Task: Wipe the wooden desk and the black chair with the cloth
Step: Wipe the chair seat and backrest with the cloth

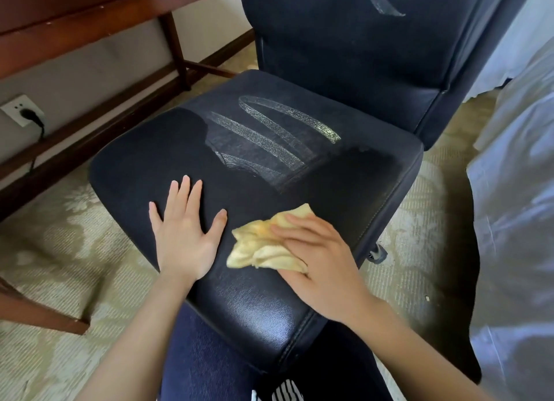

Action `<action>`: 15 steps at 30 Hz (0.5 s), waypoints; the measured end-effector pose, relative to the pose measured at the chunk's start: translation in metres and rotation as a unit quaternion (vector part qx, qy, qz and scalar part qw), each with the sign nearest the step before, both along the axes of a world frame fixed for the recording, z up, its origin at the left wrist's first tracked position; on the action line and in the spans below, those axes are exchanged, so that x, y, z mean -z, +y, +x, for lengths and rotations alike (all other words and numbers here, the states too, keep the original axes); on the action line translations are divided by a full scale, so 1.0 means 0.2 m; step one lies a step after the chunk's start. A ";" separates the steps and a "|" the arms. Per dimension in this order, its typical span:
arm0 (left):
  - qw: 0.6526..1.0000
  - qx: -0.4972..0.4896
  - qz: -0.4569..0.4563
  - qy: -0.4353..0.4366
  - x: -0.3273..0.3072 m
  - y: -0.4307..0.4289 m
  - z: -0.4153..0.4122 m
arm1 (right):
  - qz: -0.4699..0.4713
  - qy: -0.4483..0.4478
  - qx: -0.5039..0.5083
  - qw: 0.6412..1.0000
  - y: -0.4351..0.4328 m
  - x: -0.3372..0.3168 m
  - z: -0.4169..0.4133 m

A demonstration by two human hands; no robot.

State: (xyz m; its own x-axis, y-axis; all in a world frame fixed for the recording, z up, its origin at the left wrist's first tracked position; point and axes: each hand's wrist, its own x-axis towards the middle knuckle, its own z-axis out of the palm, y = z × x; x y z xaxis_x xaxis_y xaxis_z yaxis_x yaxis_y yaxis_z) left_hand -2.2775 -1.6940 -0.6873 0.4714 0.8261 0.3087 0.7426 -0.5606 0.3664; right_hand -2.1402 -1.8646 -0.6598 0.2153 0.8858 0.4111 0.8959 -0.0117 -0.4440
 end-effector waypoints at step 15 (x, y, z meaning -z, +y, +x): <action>1.000 0.000 -0.008 0.002 0.00 0.00 0.00 | 0.059 0.010 0.207 0.976 -0.08 0.03 0.50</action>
